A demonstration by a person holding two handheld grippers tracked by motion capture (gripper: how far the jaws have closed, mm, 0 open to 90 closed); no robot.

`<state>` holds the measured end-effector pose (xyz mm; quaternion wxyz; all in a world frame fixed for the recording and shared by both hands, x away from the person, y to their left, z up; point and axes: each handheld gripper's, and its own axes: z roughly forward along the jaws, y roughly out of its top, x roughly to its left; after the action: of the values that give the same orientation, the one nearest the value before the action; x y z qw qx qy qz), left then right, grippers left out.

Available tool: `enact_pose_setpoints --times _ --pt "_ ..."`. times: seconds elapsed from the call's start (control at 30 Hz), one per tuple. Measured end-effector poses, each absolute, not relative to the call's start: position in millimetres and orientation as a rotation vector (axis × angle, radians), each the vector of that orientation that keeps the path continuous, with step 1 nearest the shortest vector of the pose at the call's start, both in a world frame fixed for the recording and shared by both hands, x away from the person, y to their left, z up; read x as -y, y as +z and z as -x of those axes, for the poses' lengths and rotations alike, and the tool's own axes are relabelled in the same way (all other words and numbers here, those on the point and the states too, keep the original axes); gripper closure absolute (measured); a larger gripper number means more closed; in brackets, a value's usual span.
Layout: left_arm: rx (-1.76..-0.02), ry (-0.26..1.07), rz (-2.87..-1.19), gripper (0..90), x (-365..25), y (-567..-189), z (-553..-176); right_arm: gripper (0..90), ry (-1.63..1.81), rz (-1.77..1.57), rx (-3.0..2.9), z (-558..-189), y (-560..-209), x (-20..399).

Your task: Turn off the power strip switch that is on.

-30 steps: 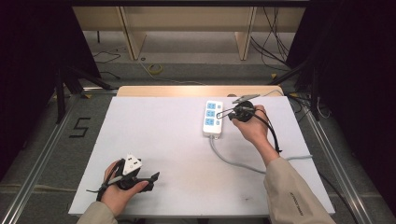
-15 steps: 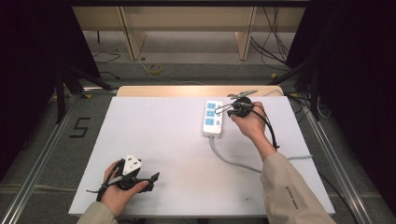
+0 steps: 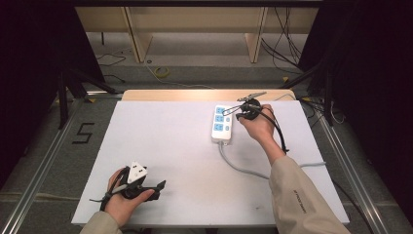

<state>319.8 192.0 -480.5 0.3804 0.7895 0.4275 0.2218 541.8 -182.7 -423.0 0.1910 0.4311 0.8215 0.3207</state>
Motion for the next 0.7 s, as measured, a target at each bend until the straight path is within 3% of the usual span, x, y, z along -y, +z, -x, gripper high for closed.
enact_pose_setpoints --times 0.7 --pt "-1.083 0.57 -2.016 15.7 -191.5 -479.9 -319.8 90.0 0.912 -1.251 -2.295 -556.4 -424.8 177.1"
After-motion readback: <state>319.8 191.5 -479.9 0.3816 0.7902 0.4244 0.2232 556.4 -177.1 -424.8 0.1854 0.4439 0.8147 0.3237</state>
